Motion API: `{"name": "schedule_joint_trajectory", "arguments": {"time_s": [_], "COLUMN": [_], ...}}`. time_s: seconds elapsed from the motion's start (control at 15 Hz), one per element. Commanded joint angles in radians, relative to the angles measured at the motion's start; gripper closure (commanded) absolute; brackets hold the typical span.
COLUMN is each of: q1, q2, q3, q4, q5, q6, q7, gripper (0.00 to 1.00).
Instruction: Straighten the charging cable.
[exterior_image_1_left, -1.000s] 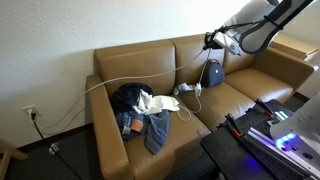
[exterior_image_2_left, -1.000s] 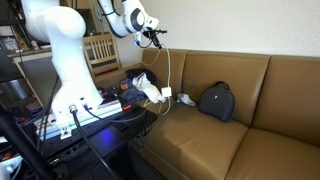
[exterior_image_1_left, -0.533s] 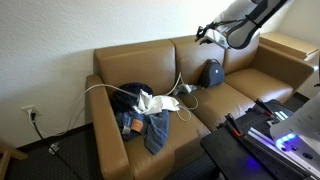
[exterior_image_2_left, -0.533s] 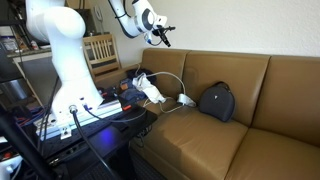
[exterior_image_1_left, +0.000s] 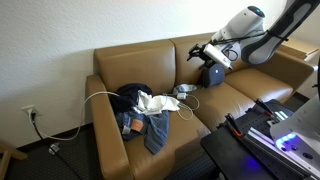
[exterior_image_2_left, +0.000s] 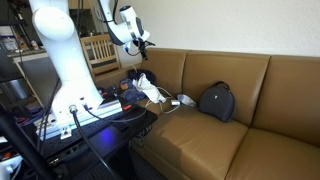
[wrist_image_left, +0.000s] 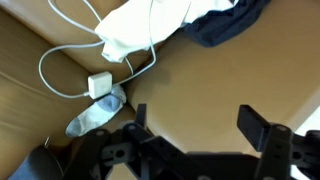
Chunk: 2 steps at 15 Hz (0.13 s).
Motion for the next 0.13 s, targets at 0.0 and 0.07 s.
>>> {"name": "schedule_joint_trajectory", "arguments": {"time_s": [0.0, 0.07], "q1": [-0.062, -0.118], "q2": [0.004, 0.012], "q3": [0.076, 0.138], "q4": [-0.001, -0.002], "q5": [-0.078, -0.137], "q6": [-0.002, -0.002], "q7": [0.088, 0.158], "gripper": [0.01, 0.00]}}
